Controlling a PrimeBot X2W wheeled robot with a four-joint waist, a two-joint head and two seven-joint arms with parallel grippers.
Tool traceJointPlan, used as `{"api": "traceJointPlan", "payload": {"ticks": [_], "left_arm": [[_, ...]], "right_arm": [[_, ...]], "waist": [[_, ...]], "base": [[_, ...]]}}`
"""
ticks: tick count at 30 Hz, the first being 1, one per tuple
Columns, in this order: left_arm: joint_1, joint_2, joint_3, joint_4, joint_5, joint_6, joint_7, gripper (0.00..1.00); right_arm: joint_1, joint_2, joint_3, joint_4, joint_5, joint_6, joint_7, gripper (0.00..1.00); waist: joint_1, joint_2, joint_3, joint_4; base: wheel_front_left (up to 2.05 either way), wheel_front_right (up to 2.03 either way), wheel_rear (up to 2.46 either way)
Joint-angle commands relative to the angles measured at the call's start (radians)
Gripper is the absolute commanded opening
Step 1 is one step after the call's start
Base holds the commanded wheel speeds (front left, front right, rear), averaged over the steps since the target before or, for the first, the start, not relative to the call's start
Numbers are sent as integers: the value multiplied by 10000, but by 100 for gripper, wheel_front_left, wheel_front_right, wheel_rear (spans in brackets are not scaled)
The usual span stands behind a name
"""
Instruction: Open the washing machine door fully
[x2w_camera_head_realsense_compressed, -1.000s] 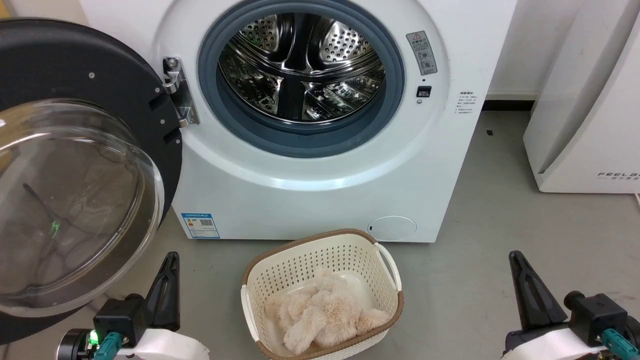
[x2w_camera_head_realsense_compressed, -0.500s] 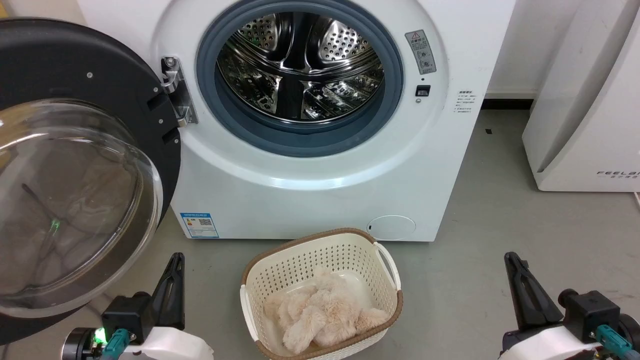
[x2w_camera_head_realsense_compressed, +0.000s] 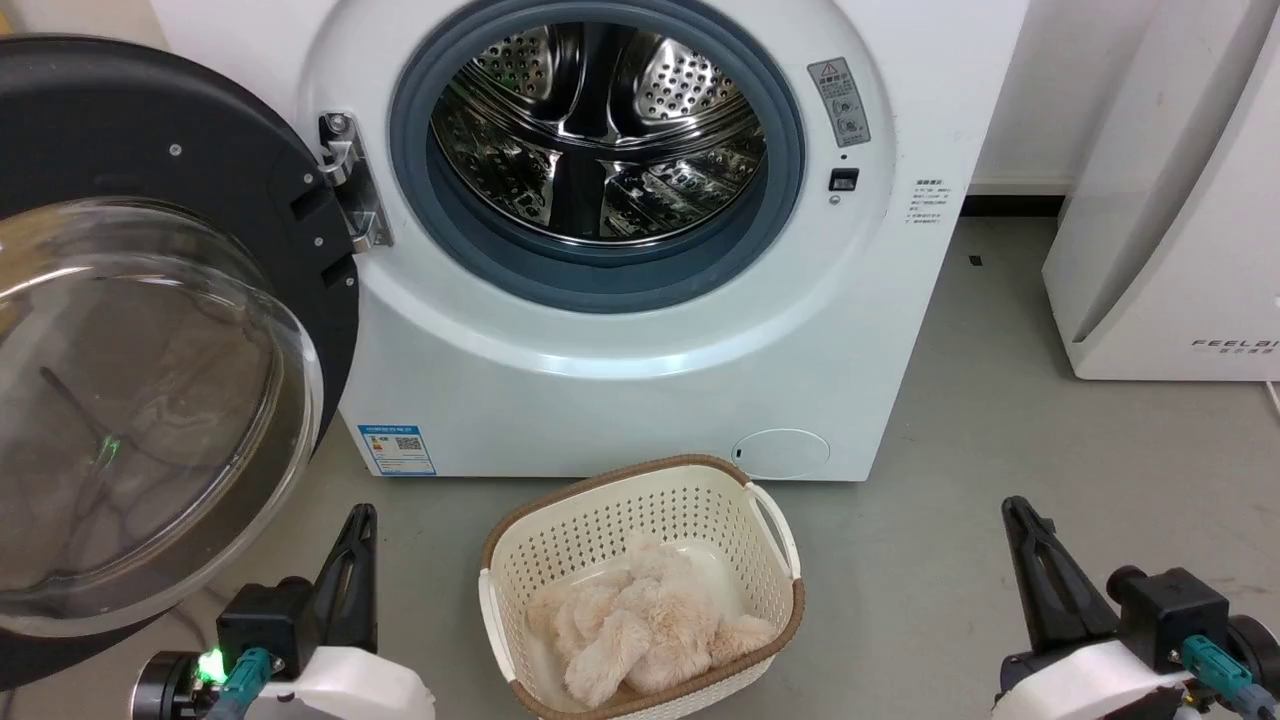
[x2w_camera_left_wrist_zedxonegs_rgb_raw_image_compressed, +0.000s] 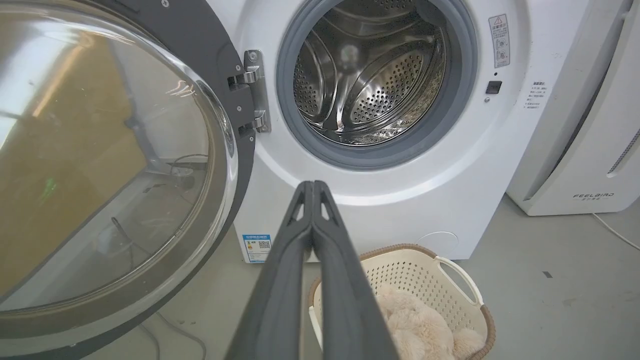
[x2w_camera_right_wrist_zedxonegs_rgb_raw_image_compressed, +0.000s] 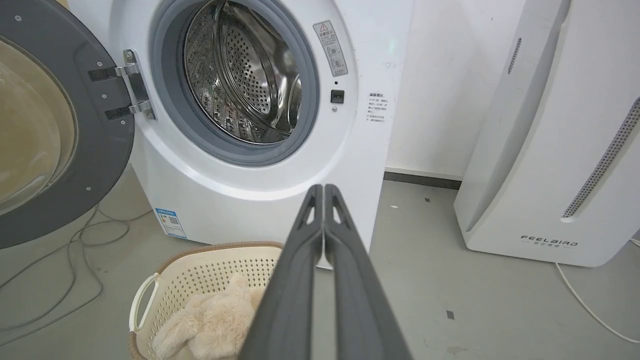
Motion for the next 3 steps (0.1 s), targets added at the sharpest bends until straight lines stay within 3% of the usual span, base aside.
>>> {"api": "traceJointPlan", "payload": {"ticks": [1, 3], "left_arm": [[-195, -17, -43, -66, 104, 104, 92, 0], [-202, -21, -60, -74, 124, 124, 133, 0]], "right_arm": [[-123, 20, 33, -57, -35, 3, 72, 0], [-133, 21, 43, -61, -50, 3, 114, 0]], "waist": [[-1, 0, 3, -3], [-1, 0, 6, -7]], "base": [[0, 0, 0], [0, 0, 0]]}}
